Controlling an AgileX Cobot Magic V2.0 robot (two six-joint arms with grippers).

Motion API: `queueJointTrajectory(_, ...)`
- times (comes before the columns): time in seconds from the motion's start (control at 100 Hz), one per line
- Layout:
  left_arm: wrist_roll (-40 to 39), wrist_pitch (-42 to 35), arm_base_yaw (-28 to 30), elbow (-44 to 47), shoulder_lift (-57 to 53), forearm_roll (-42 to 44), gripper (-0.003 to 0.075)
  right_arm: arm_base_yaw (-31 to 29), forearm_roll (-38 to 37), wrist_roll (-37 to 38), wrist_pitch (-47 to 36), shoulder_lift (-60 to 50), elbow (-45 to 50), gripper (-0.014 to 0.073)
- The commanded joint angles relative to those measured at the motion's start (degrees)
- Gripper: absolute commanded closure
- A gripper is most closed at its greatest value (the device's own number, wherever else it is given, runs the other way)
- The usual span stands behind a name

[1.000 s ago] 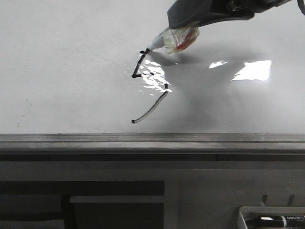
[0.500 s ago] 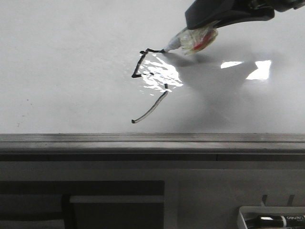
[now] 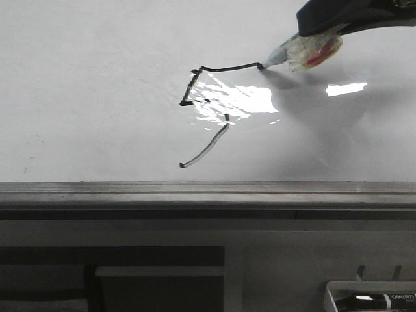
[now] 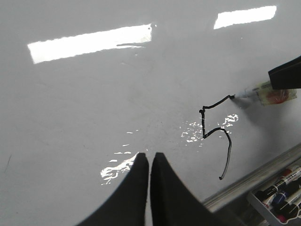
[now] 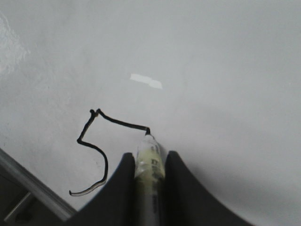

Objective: Write number 5 on whiteboard

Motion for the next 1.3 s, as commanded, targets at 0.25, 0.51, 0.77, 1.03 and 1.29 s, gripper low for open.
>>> queueJointTrajectory(0.25,7.0,1.0,0.2,-5.9,1.3,-1.9,0.0643,3.5,-0.1,-8.2,17.5,-8.2,-10.9,0.0635)
queueJointTrajectory(0.51,24.4,22.1,-2.8,-20.3,12.3,-3.0,0.0353,9.2,-1.4,-21.0,23.9,-5.5,-11.4,0.0635)
queueJointTrajectory(0.77,28.3,32.8,-15.6,-27.3,24.3,-0.1,0.0353,21.3,-9.6,-21.8,18.9,-3.8,-13.0,0.0635)
queueJointTrajectory(1.03,28.3,28.8,-21.7,-29.1,31.9,-0.5,0.0353,24.4,-9.8,-21.8,15.5,-3.8,-13.5,0.0635)
queueJointTrajectory(1.29,28.3,27.7,-21.7,-29.1,36.8,-0.8,0.0353,24.3,-9.8,-21.3,14.3,-1.2,-11.4,0.0635)
